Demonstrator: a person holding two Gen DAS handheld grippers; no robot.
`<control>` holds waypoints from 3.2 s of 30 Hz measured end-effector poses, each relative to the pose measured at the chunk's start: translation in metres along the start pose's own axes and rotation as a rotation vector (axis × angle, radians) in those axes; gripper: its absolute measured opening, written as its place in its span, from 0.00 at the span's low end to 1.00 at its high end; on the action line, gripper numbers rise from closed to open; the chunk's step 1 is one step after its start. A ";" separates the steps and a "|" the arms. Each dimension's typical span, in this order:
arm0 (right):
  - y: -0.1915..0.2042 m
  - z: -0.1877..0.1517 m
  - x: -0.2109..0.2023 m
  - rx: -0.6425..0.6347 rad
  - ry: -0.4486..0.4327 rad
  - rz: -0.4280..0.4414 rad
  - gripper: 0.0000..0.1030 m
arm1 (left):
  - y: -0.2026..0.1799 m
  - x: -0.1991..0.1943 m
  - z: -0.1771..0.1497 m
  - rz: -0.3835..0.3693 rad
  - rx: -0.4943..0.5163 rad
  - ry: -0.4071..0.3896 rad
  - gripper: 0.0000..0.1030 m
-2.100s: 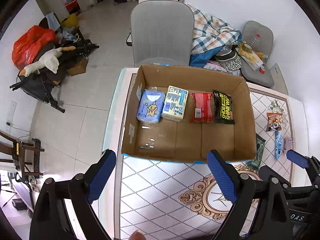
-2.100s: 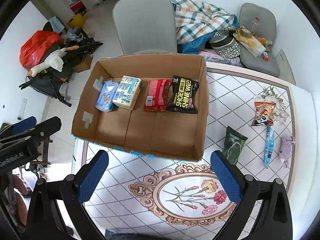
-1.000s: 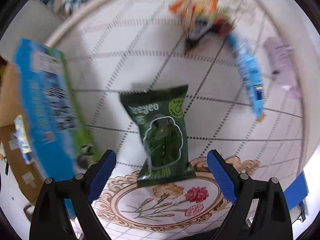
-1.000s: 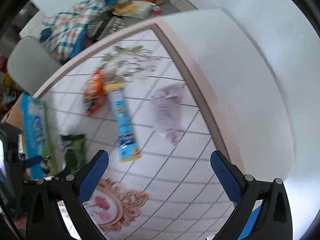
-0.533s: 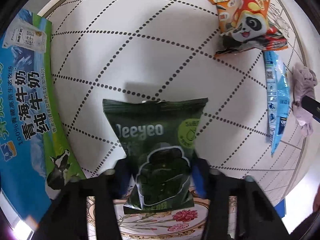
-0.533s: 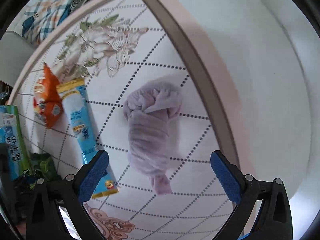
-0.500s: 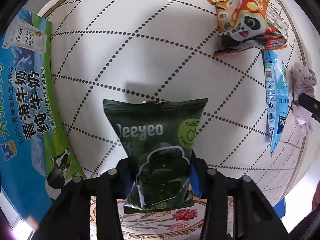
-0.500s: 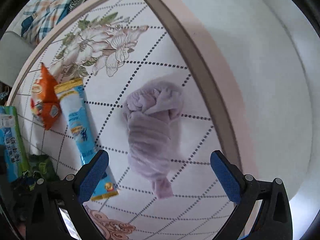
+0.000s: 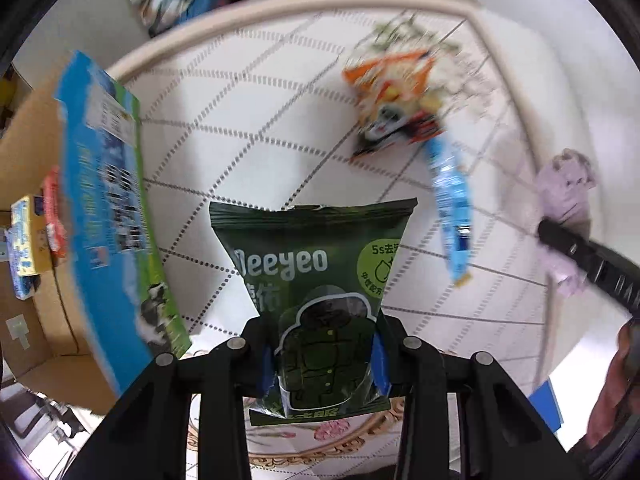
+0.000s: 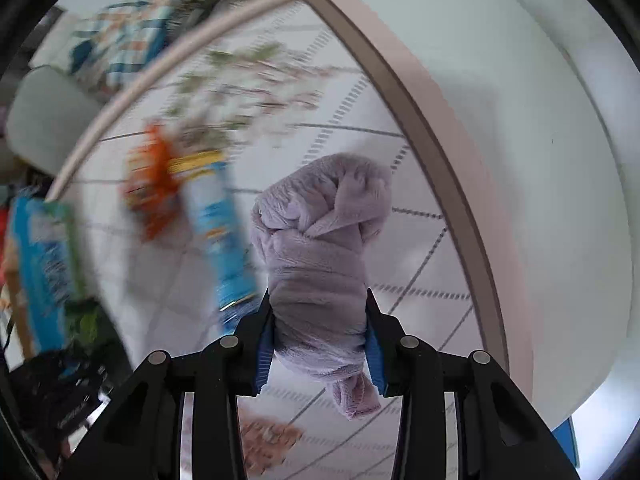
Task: Organize soft objects
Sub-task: 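Grasp the green Deeyeo bag with the left tool while the right tool grasps the lilac cloth, then carry the green bag and lilac cloth into the box and release them, then grasp the orange panda snack bag with the left tool while the right tool grasps the blue tube pack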
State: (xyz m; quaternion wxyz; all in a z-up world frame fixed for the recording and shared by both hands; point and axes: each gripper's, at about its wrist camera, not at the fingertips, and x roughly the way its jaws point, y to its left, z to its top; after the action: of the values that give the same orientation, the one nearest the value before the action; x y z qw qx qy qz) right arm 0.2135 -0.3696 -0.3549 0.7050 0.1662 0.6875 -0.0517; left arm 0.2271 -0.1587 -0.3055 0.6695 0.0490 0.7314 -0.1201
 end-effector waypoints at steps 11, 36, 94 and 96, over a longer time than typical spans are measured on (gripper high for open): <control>0.145 -0.061 -0.110 -0.224 -0.095 0.220 0.40 | 0.093 -0.128 -0.031 -0.060 -0.055 -0.199 0.33; 0.453 -0.111 0.021 -0.414 0.120 0.268 0.40 | 0.366 -0.057 -0.045 0.038 -0.306 -0.002 0.33; 0.401 -0.159 -0.093 -0.510 -0.222 0.026 1.00 | 0.292 -0.172 -0.154 0.190 -0.356 -0.396 0.99; 0.397 -0.164 -0.106 -0.517 -0.242 0.036 1.00 | 0.287 -0.182 -0.161 0.192 -0.362 -0.417 0.99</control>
State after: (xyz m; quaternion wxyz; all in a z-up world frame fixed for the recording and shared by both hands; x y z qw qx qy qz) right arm 0.1713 0.0365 -0.1851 0.8017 -0.0140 0.5857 0.1185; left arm 0.1562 0.1739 -0.1446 0.8117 -0.0281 0.5793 0.0689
